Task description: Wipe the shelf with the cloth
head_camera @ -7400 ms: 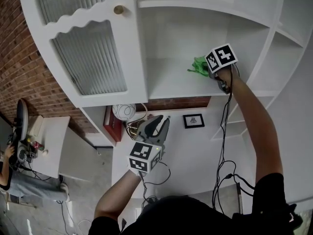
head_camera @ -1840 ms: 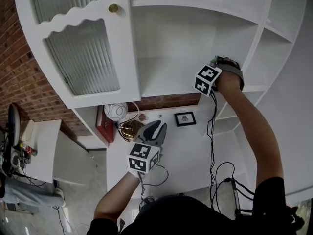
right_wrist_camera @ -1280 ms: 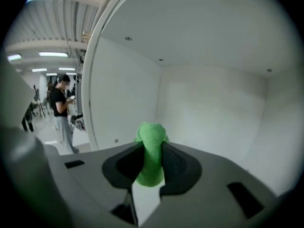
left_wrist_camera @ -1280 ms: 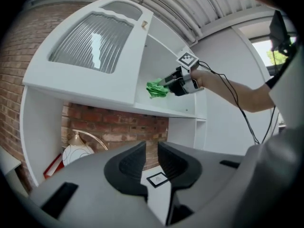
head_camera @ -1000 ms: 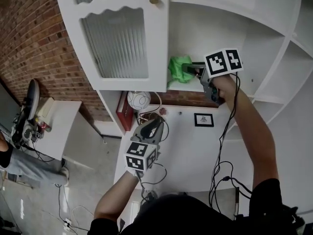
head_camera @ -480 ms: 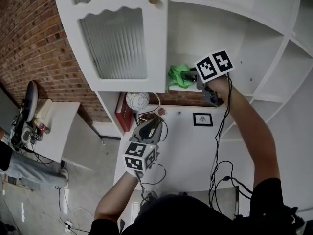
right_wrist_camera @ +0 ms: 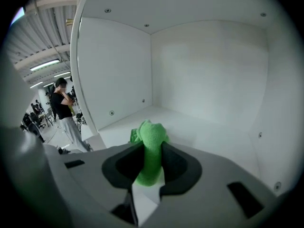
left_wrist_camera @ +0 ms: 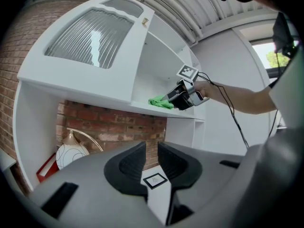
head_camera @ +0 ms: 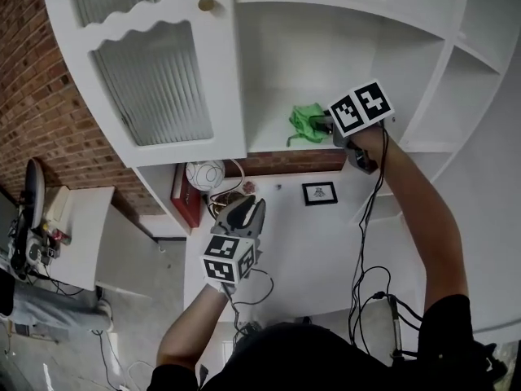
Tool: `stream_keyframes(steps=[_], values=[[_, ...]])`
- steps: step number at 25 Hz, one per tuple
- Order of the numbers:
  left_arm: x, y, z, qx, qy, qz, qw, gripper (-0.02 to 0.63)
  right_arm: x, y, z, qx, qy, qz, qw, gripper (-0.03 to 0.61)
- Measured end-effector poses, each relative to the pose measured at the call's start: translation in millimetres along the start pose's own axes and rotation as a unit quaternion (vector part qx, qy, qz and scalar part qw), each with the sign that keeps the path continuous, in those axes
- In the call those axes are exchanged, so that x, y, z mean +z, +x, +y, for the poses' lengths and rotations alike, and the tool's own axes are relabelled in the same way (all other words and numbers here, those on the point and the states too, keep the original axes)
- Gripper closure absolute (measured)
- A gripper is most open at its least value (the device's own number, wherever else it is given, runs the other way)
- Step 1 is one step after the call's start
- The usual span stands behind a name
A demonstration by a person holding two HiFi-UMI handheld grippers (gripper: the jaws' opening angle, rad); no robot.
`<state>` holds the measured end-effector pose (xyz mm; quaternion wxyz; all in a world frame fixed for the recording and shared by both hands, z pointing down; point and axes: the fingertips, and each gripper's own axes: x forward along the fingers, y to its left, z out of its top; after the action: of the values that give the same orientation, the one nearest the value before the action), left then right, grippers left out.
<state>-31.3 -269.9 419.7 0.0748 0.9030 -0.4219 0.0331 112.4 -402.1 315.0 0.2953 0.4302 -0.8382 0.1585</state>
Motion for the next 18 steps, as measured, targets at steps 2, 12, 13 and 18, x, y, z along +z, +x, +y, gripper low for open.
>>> stream_keyframes(steps=[2,12,13,18], values=[[-0.1,5.1,-6.2,-0.01,0.003,0.002,0.9999,0.537,-6.6,-7.6,-14.8,-0.018,0.007,0.002,1.0,0.486],[-1.9,24.9,-29.0,-0.049,0.015,0.011,0.9986,0.537,-41.3,-49.1,-76.1,-0.125,0.013,0.015,0.992,0.488],[-1.9,26.4,-31.3,-0.053,0.016,0.011,0.9984,0.537,-43.8,-52.4,-78.9,-0.135,0.008,0.018,0.991,0.488],[-3.8,34.3,-42.5,-0.074,0.02,0.015,0.997,0.537,-55.7,-67.5,-92.8,-0.181,-0.008,0.028,0.983,0.488]])
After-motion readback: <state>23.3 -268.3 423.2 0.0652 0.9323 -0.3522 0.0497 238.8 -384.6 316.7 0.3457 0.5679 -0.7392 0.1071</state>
